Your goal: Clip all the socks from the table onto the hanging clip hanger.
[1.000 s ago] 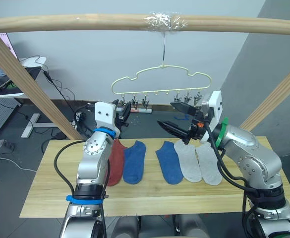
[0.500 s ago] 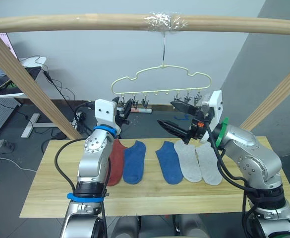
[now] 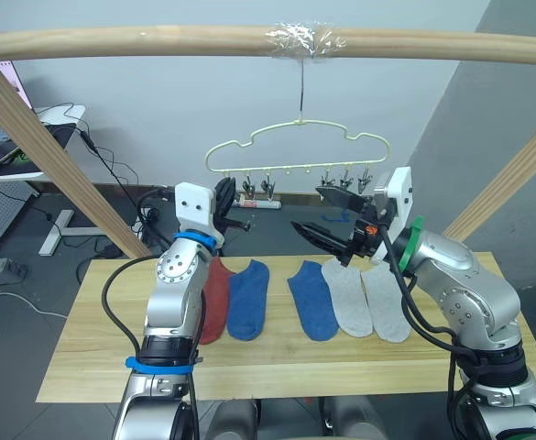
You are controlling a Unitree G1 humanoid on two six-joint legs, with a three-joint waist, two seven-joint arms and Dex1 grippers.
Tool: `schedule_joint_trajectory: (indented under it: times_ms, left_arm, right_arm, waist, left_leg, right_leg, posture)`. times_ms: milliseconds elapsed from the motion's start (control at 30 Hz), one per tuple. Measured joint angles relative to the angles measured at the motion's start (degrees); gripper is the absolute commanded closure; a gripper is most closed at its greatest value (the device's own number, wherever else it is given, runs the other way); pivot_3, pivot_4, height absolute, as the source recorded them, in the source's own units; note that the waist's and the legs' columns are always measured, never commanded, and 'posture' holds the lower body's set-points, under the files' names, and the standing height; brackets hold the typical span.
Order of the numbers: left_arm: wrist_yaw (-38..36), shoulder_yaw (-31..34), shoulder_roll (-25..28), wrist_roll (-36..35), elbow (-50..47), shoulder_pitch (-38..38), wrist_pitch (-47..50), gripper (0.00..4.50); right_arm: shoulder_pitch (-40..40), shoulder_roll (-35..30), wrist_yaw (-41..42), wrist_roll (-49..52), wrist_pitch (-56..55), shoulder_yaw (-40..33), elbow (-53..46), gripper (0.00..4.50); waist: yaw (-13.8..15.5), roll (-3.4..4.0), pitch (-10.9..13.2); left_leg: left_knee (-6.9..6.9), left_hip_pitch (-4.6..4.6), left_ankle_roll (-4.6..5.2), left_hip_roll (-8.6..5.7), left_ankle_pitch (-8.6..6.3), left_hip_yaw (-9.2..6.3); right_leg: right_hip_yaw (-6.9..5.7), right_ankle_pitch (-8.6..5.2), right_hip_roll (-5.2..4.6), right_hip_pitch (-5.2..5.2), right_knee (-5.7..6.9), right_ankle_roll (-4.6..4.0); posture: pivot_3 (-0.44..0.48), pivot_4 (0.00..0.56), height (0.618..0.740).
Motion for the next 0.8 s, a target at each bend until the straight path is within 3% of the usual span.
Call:
schedule_joint_trajectory:
  times_ms: [200, 367, 800]
  left_arm:
    - [-0.2, -0.9, 2.1, 2.0, -0.3, 0.0, 0.6, 4.49]
    - [-1.3, -1.0, 3.2, 1.9, -2.5, 1.4, 2.3, 4.49]
    - [-1.8, -1.1, 2.3, 1.2, -4.6, 2.5, 5.1, 4.49]
  right_arm:
    - [4.4, -3.7, -1.7, -8.2, -2.0, 2.4, 3.1, 0.00]
    - [11.1, -8.4, -7.5, -23.1, -6.3, 6.7, 14.7, 0.00]
    - [6.6, -4.1, -11.6, -29.4, -8.2, 4.2, 41.6, 0.00]
  waist:
    - [0.1, 0.00, 0.0]
    - [0.3, 0.00, 0.0]
    - [-0.2, 0.00, 0.0]
  left_leg:
    - [0.00, 0.01, 0.00, -0.01, 0.00, 0.02]
    - [0.00, 0.03, -0.01, -0.01, 0.00, 0.08]
    - [0.01, 0.12, -0.01, 0.00, 0.01, 0.19]
  right_leg:
    - [0.01, 0.00, -0.01, 0.01, 0.00, 0.00]
    - [0.06, 0.00, -0.02, -0.01, 0.02, 0.00]
    - [0.15, 0.02, -0.01, 0.03, 0.07, 0.02]
  posture:
    - [-0.076, 0.182, 0.740]
    - [-0.072, 0.180, 0.740]
    - [-0.058, 0.185, 0.740]
